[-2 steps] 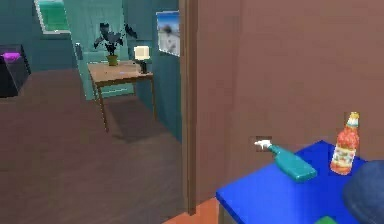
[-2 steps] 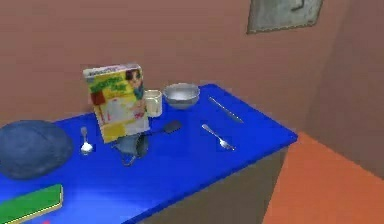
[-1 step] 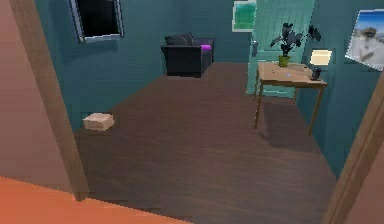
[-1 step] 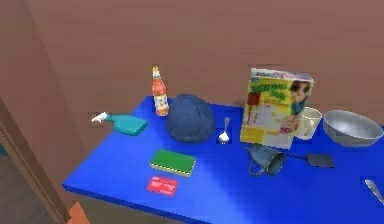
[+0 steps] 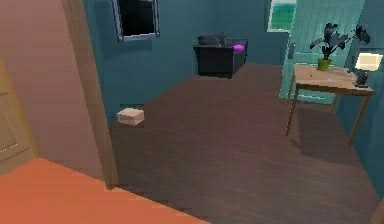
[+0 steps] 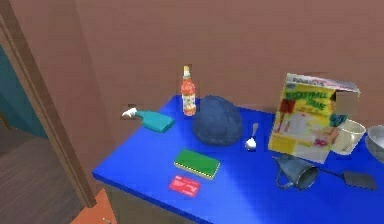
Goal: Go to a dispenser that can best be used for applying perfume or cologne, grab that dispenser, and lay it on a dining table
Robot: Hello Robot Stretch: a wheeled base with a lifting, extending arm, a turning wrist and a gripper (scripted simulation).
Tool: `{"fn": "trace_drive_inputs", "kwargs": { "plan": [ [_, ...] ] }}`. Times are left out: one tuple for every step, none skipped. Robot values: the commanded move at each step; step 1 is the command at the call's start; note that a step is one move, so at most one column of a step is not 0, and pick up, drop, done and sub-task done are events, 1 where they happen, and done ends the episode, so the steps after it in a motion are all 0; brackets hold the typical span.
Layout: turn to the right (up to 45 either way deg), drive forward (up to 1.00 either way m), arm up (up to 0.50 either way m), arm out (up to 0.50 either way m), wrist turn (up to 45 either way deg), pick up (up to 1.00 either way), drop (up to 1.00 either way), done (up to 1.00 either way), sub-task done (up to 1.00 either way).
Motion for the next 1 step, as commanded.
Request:
{"fn": "trace_drive_inputs", "kwargs": {
  "plan": [
    [0.0,0.0,0.5,0.0,0.0,0.0,0.0,0.0,0.0]
  ]
}}
